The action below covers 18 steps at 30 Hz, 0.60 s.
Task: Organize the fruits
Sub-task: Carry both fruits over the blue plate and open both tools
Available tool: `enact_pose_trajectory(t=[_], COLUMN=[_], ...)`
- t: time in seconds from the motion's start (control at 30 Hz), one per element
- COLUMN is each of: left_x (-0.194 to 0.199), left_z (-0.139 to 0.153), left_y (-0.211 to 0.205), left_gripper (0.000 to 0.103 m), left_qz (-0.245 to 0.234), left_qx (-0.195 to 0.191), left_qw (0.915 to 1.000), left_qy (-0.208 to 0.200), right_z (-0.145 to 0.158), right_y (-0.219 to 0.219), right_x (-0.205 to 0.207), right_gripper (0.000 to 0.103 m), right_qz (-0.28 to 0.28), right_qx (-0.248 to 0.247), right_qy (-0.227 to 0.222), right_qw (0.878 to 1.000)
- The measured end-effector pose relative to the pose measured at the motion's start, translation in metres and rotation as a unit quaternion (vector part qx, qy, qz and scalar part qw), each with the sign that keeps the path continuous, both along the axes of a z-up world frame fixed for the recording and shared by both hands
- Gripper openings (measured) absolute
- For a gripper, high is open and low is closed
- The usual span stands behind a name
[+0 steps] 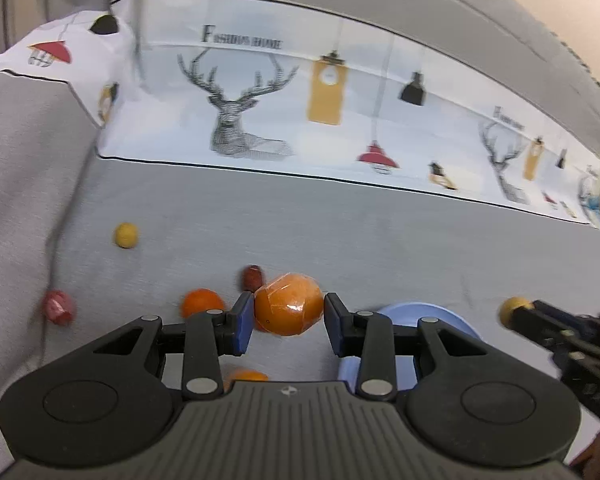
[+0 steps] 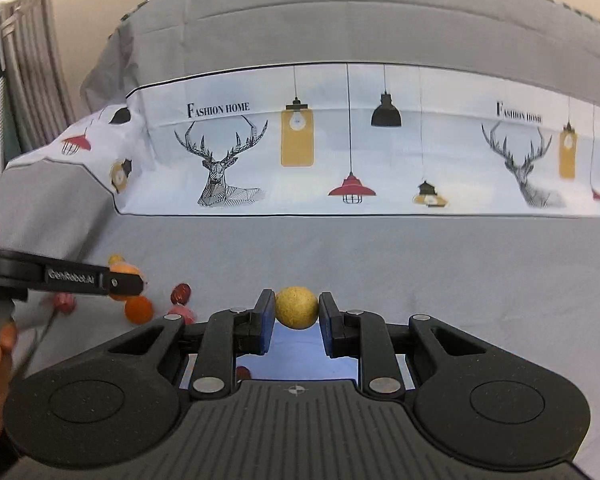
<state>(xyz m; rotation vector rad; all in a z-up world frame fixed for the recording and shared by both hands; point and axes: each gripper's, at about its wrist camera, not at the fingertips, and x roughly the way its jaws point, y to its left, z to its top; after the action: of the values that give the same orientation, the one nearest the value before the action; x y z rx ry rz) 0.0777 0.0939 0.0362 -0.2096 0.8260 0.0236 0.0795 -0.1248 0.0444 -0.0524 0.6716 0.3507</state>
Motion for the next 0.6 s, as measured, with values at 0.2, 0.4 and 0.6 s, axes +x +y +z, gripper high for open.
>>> enact_pose_trajectory(t=[0.2,0.4,0.6], left_x=[0.0,0.01,0.012], left_z=[-0.004,-0.013,-0.019], left_y=[-0.015,-0.018,-0.035], left_gripper=[0.041,0.041,0.041], left_qz=[-0.028,-0.041,-0.091], left_qx=[0.001,0.0,-0.003], left_qw=[0.9996,0.9991,0.9958], left_qy=[-0.005,0.008,0.01], right_z=[-0.007,-0.011,-0.014], right_y=[-0.019,-0.035,-0.036], right_x=[0.003,0.009,0.011], right_gripper=[0.025,0.025,0.025], right_qz=[-0.011,-0.029,-0.028], right_qx=[-0.028,-0.025,-0.031], right_qy=[0.005,0.016,0.024], right_qw=[1.0,0.999,0.999])
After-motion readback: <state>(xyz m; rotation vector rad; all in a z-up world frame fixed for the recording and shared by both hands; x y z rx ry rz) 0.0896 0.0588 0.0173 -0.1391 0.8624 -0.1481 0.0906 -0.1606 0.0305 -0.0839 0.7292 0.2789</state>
